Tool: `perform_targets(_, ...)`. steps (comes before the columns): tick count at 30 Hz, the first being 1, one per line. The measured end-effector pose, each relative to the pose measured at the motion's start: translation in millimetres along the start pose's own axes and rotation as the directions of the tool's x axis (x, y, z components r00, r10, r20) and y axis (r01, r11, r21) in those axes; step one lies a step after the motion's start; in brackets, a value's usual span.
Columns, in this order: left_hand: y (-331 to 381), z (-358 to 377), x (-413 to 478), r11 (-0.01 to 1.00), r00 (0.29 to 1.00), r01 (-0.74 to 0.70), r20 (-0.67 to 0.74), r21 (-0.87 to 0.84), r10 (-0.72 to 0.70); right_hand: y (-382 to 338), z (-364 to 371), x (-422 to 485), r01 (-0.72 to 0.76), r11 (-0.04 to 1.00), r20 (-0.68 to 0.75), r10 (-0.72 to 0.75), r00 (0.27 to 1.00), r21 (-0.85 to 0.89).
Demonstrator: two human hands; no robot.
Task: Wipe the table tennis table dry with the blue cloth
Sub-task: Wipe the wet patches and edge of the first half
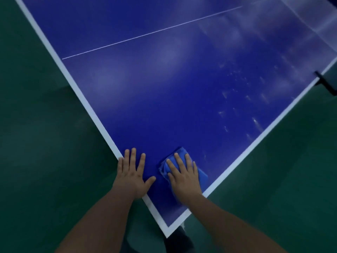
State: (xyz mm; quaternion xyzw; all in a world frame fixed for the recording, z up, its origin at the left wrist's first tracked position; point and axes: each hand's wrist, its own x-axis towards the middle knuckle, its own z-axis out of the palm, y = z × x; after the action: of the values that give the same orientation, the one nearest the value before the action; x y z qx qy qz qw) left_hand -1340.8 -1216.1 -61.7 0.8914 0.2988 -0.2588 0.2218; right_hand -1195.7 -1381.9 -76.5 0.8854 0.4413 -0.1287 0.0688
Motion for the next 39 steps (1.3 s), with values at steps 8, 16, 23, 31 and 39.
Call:
perform_targets(8, 8, -12, 3, 0.987, 0.980, 0.097, 0.161, 0.129, -0.118, 121, -3, 33, 0.103, 0.990, -0.089, -0.094, 0.992, 0.101)
perform_targets(16, 13, -10, 1, 0.977, 0.972, 0.123, 0.178, 0.175, -0.154, 132, -30, 114, 0.160, 0.967, -0.227, -0.114, 0.967, 0.198)
perform_targets(23, 7, 0, -1, 0.989, 0.992, 0.093, 0.074, 0.111, -0.102, 36, -38, 146, 0.350, 0.928, -0.107, -0.338, 0.935, 0.126)
perform_targets(31, -2, 47, -49, 0.911, 0.827, 0.133, -0.463, -0.390, -0.319, -22, 10, 0, 0.785, 0.618, 0.019, -0.786, 0.618, 0.038)
perform_targets(39, 6, 93, -97, 0.908, 0.886, 0.084, -0.387, -0.411, -0.257, 23, 8, 2, 0.673, 0.739, -0.131, -0.665, 0.735, 0.025)
